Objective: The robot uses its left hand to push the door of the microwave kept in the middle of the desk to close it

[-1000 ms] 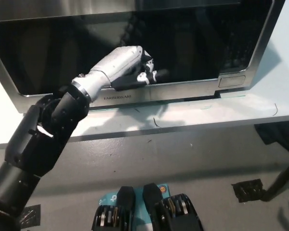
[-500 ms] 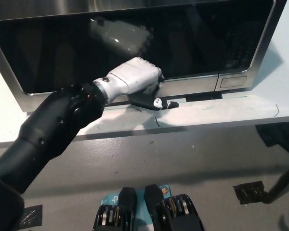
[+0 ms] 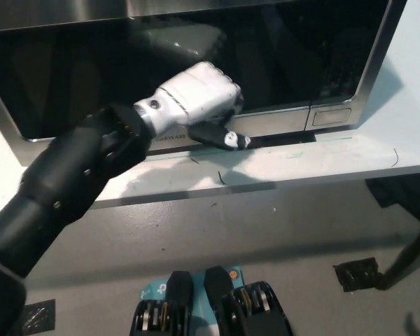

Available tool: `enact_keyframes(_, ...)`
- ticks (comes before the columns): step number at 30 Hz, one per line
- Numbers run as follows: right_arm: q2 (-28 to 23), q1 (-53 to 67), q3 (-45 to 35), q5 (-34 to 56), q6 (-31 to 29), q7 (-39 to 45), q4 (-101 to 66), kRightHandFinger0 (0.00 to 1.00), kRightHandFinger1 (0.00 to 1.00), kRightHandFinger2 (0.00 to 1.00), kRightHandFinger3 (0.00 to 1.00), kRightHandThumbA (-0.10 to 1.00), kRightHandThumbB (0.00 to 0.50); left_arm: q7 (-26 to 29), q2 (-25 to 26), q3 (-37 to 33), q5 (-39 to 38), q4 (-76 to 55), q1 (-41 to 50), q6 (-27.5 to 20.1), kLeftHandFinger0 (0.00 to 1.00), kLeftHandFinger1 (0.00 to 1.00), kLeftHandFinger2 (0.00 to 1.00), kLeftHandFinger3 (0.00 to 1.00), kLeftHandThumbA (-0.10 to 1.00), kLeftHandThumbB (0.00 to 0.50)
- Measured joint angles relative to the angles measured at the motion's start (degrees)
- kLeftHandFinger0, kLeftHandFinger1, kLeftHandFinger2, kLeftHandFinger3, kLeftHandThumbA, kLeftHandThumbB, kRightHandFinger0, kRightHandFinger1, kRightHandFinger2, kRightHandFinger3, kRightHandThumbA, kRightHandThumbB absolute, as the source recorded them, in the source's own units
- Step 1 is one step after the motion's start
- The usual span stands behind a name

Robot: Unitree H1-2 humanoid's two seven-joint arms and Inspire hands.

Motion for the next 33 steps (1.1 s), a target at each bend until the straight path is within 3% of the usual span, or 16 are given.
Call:
enact_keyframes(2,0.0,0.1,0.1,0.0,0.0,0.0,0.0,1.00,0.95,0.94,0.94,0.51,0.179,0.0,0.7,3.6,0.8,-5.4,2.6,1.8,0.00,0.00,0.00,0.00,0.99,0.046)
enact_keyframes(3,0.0,0.0,0.2,0.0,0.0,0.0,0.0,0.98,0.93,0.93,0.95,0.50,0.168,0.0,1.0,5.1,0.9,-7.6,3.7,2.5,0.00,0.00,0.00,0.00,0.91,0.034)
enact_keyframes(6,0.0,0.0,0.6,-0.1,0.0,0.0,0.0,0.96,0.92,0.92,0.91,0.45,0.178,-0.1,1.3,10.0,0.8,-15.4,8.2,4.2,0.00,0.00,0.00,0.00,0.89,0.012)
enact_keyframes(10,0.0,0.0,0.8,-0.2,0.0,-0.1,0.0,0.97,0.92,0.93,0.94,0.46,0.150,-0.4,1.3,14.3,0.4,-24.3,14.7,5.4,0.00,0.00,0.00,0.00,0.94,0.000)
enact_keyframes(11,0.0,0.0,1.0,-0.2,0.0,-0.1,-0.1,1.00,0.95,0.95,0.95,0.46,0.140,-0.6,1.3,15.8,0.1,-27.4,17.3,5.8,0.00,0.00,0.00,0.00,0.85,0.000)
enact_keyframes(12,0.0,0.0,1.2,-0.3,0.0,-0.1,-0.2,1.00,0.95,0.95,0.95,0.46,0.139,-0.7,1.4,17.4,-0.4,-30.6,20.0,6.1,0.00,0.00,0.00,0.00,0.84,0.000)
enact_keyframes(13,0.0,0.0,1.3,-0.4,0.0,-0.1,-0.6,1.00,0.96,0.97,0.97,0.44,0.134,-0.8,1.3,19.0,-0.9,-33.1,22.8,6.3,0.00,0.00,0.00,0.01,0.71,0.000)
enact_keyframes(15,-0.1,0.1,1.4,-0.5,0.0,-0.2,-0.9,1.00,0.94,0.95,0.97,0.44,0.130,-0.7,1.3,20.6,-2.0,-34.4,26.3,6.1,0.00,0.00,0.00,0.00,0.68,0.000)
enact_keyframes(17,-0.3,0.0,1.4,-0.7,0.0,-0.4,-1.0,1.00,0.94,0.94,0.94,0.44,0.139,-0.5,1.3,22.0,-3.1,-33.6,31.1,5.6,0.00,0.00,0.00,0.04,0.73,0.000)
enact_keyframes(19,-0.4,0.0,1.4,-0.7,0.0,-0.5,-1.0,1.00,0.96,0.96,0.93,0.44,0.149,-0.5,1.3,22.5,-3.2,-32.6,33.9,5.6,0.00,0.00,0.00,0.00,0.62,0.000)
enact_keyframes(22,-0.4,-0.4,1.4,-0.7,0.1,-0.5,-1.0,1.00,0.99,0.99,0.92,0.48,0.161,1.8,0.8,23.4,-3.2,-29.7,37.7,4.4,0.00,0.00,0.00,0.00,0.55,0.000)
enact_keyframes(23,-0.3,-0.6,1.4,-0.7,0.1,-0.5,-1.0,1.00,0.98,0.98,0.93,0.47,0.141,2.8,0.4,23.7,-3.2,-28.5,38.7,4.0,0.00,0.00,0.00,0.00,0.53,0.000)
enact_keyframes(26,-0.4,-1.1,1.4,-0.7,0.1,-0.5,-1.0,1.00,0.95,0.95,0.95,0.47,0.150,5.7,-1.4,25.1,-4.2,-24.7,42.0,2.5,0.00,0.00,0.00,0.00,0.72,0.000)
enact_keyframes(31,-0.8,-1.3,1.4,-0.6,0.1,-0.5,-0.7,1.00,0.98,0.98,0.95,0.50,0.170,7.8,-4.3,27.9,-7.8,-17.8,46.6,1.5,0.00,0.00,0.00,0.00,0.76,0.000)
enact_keyframes(33,-0.9,-1.4,1.4,-0.6,0.0,-0.5,-0.5,1.00,1.00,1.00,0.98,0.54,0.176,8.7,-4.5,28.5,-9.3,-13.6,47.5,0.7,0.00,0.00,0.00,0.00,0.71,0.000)
